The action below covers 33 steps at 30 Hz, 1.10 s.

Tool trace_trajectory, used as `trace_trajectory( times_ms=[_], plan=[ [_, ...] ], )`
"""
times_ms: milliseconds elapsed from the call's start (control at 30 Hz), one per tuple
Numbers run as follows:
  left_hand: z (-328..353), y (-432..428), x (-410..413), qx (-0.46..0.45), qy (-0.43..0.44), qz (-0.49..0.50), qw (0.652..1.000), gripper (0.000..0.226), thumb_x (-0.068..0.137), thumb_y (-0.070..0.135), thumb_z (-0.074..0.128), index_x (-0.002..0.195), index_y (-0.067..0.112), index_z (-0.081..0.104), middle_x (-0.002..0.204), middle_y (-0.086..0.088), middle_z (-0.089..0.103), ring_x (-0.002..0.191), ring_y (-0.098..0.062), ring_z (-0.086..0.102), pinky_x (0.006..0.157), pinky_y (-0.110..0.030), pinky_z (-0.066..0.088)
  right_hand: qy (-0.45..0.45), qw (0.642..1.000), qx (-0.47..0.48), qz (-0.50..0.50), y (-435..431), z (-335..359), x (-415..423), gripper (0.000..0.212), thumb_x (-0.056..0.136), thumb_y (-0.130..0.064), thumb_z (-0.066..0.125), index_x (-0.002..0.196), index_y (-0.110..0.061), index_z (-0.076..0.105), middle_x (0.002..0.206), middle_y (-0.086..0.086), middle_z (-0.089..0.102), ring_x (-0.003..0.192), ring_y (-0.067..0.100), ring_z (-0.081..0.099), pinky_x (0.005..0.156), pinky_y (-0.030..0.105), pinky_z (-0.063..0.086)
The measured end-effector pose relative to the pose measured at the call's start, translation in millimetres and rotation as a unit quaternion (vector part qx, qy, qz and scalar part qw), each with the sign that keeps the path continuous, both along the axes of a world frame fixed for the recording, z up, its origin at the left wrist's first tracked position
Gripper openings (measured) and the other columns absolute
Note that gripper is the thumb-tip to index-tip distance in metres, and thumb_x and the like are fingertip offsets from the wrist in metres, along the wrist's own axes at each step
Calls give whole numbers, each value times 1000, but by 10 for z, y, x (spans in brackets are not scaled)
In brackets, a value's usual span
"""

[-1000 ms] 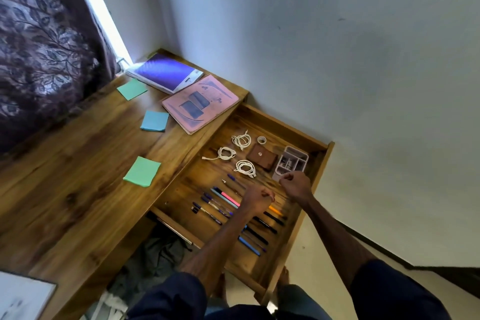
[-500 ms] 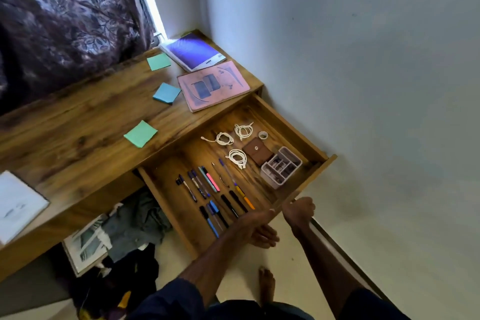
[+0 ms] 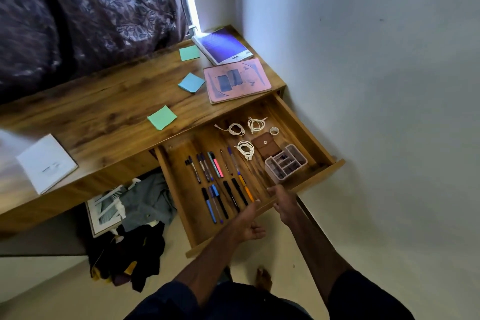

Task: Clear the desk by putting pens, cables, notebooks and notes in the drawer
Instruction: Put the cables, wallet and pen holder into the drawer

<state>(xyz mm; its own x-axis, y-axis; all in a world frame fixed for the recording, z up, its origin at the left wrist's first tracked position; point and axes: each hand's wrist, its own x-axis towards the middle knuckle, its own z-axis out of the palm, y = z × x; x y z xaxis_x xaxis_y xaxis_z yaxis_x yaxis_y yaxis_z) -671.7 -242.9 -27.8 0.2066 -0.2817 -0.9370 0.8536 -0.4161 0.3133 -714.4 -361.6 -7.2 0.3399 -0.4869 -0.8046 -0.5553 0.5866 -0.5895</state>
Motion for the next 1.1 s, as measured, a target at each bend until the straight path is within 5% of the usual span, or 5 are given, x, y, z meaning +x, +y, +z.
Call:
trace_trajectory(
  times_ms=[200,333,567,733,1100],
  plan=[
    [-91,-39,328,-6,-62,87,994,67,96,51,57,145,9,39,113,-23,60,81,-25,60,69,-31,57,-38,999,38,9,-74,86,424,19,88,-18,65,104,-8,65,104,6,64,115,30,56,111,44,42],
    [-187,-123,682,-9,-96,119,988,51,98,42,58,136,9,47,116,-23,61,89,-26,62,81,-36,58,-60,997,54,-2,-164,113,850,8,90,-15,62,97,-11,62,98,3,60,110,26,51,114,45,39],
    [-274,-207,1719,-7,-121,131,984,47,99,37,59,133,7,47,112,-22,65,77,-21,63,72,-31,57,-37,999,30,-3,-245,0,1877,43,83,-25,71,119,-4,59,130,18,55,119,31,56,106,40,49],
    [-339,-208,2493,-12,-124,132,983,44,99,33,59,131,6,47,108,-21,68,91,-26,68,85,-36,59,-13,999,39,-11,-276,-15,2665,66,78,-35,74,133,-3,54,119,12,53,110,26,58,95,35,52],
    [-304,-210,3640,-33,-123,88,988,3,95,6,62,98,5,63,92,-10,64,76,-17,61,68,-28,53,-13,999,23,-37,-365,-457,3840,15,75,-28,57,85,-18,62,96,11,71,94,22,67,88,39,57]
  ],
)
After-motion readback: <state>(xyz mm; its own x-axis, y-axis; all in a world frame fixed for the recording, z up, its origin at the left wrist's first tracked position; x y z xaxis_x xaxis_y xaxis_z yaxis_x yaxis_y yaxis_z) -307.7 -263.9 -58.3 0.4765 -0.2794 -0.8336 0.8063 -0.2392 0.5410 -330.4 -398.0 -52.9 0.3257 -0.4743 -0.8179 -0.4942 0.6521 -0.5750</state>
